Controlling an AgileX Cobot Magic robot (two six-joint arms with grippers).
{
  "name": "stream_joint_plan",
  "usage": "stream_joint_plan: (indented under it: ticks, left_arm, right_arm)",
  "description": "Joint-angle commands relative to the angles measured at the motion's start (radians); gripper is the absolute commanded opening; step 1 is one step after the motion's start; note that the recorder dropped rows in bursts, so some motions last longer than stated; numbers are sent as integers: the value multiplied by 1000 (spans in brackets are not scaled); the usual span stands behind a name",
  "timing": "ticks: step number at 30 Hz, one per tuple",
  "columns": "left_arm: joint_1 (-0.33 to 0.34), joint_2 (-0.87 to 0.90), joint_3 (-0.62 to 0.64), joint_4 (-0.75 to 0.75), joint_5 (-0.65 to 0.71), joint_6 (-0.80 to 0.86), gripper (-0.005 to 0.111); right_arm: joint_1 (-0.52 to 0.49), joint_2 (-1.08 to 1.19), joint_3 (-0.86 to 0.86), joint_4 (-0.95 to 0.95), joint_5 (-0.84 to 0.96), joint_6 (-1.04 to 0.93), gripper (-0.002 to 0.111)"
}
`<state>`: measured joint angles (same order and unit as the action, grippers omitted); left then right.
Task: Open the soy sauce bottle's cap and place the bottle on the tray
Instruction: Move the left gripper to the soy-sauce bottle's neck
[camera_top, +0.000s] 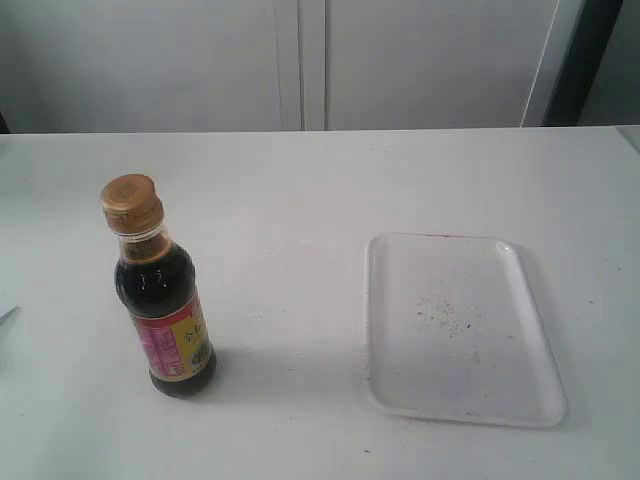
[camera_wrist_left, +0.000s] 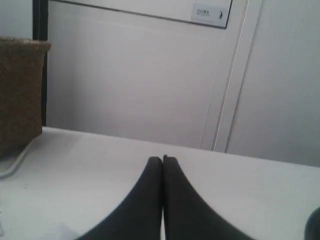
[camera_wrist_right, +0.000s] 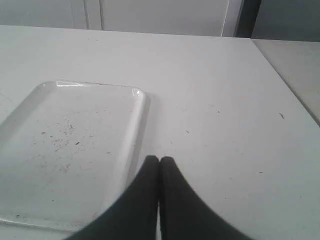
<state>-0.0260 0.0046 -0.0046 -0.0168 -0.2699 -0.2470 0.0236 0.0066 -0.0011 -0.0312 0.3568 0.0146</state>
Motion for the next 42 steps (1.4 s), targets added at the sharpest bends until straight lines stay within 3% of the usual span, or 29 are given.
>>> stream_joint_plan:
  ticks: [1, 10, 16, 23, 30, 32, 33, 34, 36, 37, 42]
  left_arm:
    - [3, -5, -14, 59, -58, -61, 0]
    - [3, 133, -139, 155, -164, -143, 0]
    - [3, 324, -201, 391, -356, -321, 0]
    - [3, 560, -321, 631, -460, -478, 0]
    - [3, 787, -403, 852, -711, -636, 2]
    - [3, 843, -405, 887, -778, -636, 18]
    - [3, 874, -405, 898, -809, -636, 37]
    - [3, 885, -405, 900, -825, -636, 48]
    - [3, 928, -405, 918, -951, -631, 92]
    - [3, 936, -405, 927, -951, -629, 101]
    - [-5, 968, -405, 1035, -943, -659, 105]
  right_arm:
    - [5, -7, 1, 0, -9, 7, 0]
    - [5, -7, 1, 0, -9, 7, 0]
    - [5, -7, 1, 0, -9, 7, 0]
    - [5, -7, 1, 0, -9, 7, 0]
    - [5, -7, 1, 0, -9, 7, 0]
    - [5, -7, 1, 0, -9, 7, 0]
    - [5, -7, 1, 0, -9, 7, 0]
    - [5, -7, 1, 0, -9, 7, 0]
    - [5, -7, 1, 0, -9, 7, 0]
    - [5, -7, 1, 0, -9, 7, 0]
    - [5, -7, 1, 0, -9, 7, 0]
